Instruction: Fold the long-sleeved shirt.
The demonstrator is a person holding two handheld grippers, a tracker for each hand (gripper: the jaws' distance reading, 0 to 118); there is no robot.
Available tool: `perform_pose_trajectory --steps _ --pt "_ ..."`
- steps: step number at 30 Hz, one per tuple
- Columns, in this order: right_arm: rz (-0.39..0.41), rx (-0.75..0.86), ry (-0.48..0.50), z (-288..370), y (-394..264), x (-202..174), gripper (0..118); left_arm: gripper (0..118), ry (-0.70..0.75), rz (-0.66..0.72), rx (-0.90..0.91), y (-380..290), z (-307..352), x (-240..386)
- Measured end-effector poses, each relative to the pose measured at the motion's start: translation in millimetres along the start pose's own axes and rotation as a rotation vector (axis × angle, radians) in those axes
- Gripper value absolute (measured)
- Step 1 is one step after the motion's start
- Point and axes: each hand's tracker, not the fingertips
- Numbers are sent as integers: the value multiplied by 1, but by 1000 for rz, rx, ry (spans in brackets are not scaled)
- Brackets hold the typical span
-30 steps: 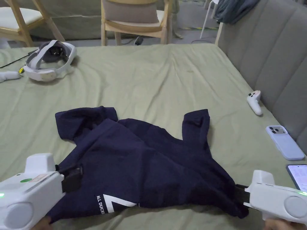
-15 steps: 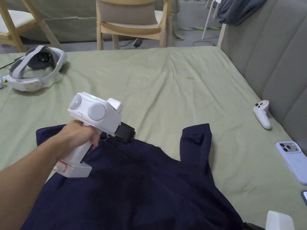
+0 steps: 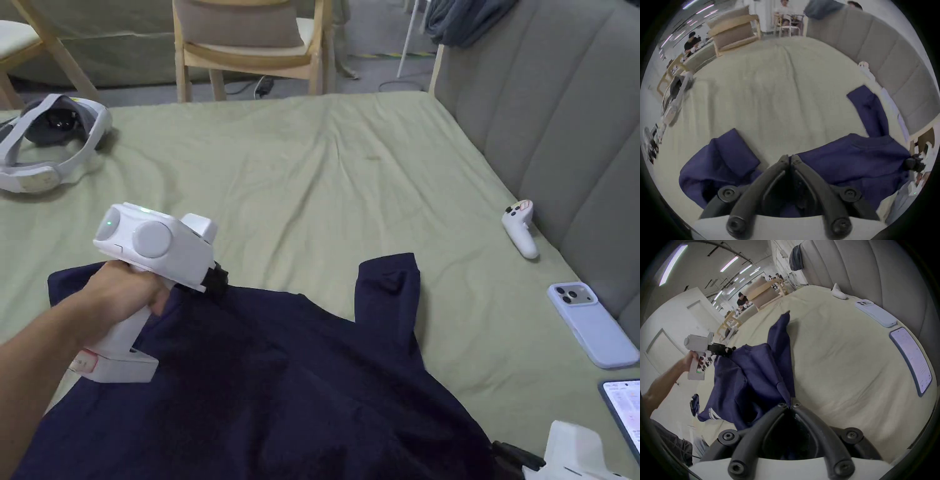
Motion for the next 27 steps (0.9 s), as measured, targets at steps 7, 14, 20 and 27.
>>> perform_pose_trajectory --steps 7,14,20,27 --pt "1 73 46 17 14 -15 0 2 -12 62 117 3 60 -15" --pt "88 213 89 49 46 -48 0 2 -12 116 298 -14 132 -25" --pt "232 325 141 86 96 -105 0 2 14 156 506 -26 234 -31" --pt "358 513 197 161 176 -184 0 2 69 173 732 -31 371 -31"
